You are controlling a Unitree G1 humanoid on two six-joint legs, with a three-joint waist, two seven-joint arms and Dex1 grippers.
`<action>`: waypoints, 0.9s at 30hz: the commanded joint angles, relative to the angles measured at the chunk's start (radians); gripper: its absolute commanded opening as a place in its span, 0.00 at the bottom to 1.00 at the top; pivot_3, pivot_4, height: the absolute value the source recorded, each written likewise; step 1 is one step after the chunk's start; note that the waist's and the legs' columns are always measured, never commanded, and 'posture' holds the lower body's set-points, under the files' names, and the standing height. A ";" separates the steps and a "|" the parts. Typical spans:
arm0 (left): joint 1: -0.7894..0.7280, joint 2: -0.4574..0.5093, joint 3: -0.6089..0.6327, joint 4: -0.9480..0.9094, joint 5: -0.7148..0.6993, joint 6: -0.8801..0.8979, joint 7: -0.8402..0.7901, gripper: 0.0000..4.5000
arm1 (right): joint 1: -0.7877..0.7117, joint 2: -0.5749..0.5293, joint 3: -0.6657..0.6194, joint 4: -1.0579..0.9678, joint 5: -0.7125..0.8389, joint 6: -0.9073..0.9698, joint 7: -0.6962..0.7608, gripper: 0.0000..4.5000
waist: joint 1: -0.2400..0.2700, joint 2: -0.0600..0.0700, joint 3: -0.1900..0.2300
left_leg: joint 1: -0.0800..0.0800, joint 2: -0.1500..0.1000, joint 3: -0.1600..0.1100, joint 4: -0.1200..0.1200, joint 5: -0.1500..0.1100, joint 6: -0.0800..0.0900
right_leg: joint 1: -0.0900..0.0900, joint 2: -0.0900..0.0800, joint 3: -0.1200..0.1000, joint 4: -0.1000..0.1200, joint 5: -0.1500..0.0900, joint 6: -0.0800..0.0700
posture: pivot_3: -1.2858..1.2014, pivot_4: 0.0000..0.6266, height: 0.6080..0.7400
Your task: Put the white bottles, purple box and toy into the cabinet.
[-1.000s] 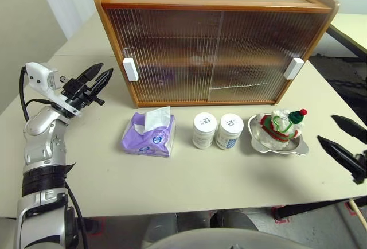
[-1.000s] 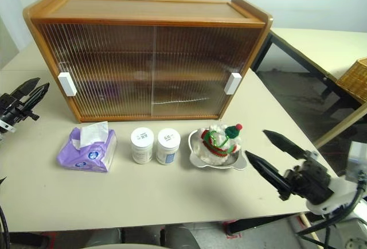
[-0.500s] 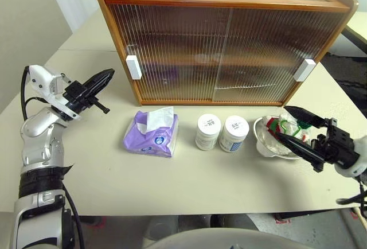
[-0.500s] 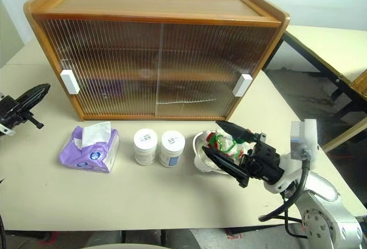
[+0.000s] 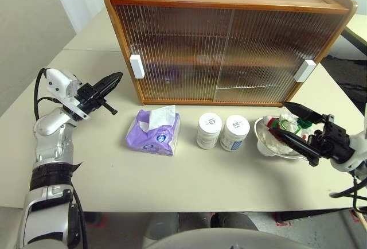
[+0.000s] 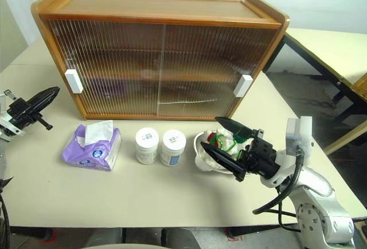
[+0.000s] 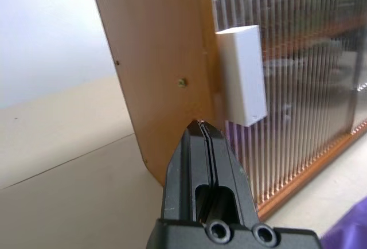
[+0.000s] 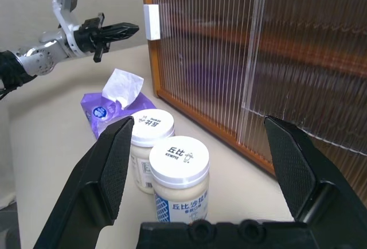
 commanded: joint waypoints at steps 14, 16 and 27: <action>-0.063 -0.042 -0.088 -0.004 0.014 -0.029 -0.040 0.01 | -0.017 0.007 0.034 -0.018 -0.023 0.004 -0.036 1.00 | -0.001 0.001 -0.002 | 0.000 -0.001 0.000 0.004 0.001 0.000 | 0.001 0.000 0.000 0.000 0.005 0.008 | 0.57 0.00 1.00; -0.064 -0.048 -0.098 -0.015 0.018 -0.024 -0.039 0.01 | -0.022 0.006 0.038 -0.025 -0.021 0.009 -0.045 1.00 | -0.001 0.001 -0.002 | 0.000 -0.001 0.000 0.004 0.001 0.000 | 0.001 0.000 0.000 0.000 0.005 0.008 | 0.57 0.00 1.00; -0.090 -0.081 -0.162 -0.083 0.032 0.022 -0.030 0.01 | -0.027 0.003 0.042 -0.038 -0.022 0.018 -0.062 1.00 | -0.001 0.001 -0.002 | -0.001 -0.001 0.001 0.008 0.001 0.001 | 0.002 0.000 0.000 0.000 0.005 0.006 | 0.57 0.00 1.00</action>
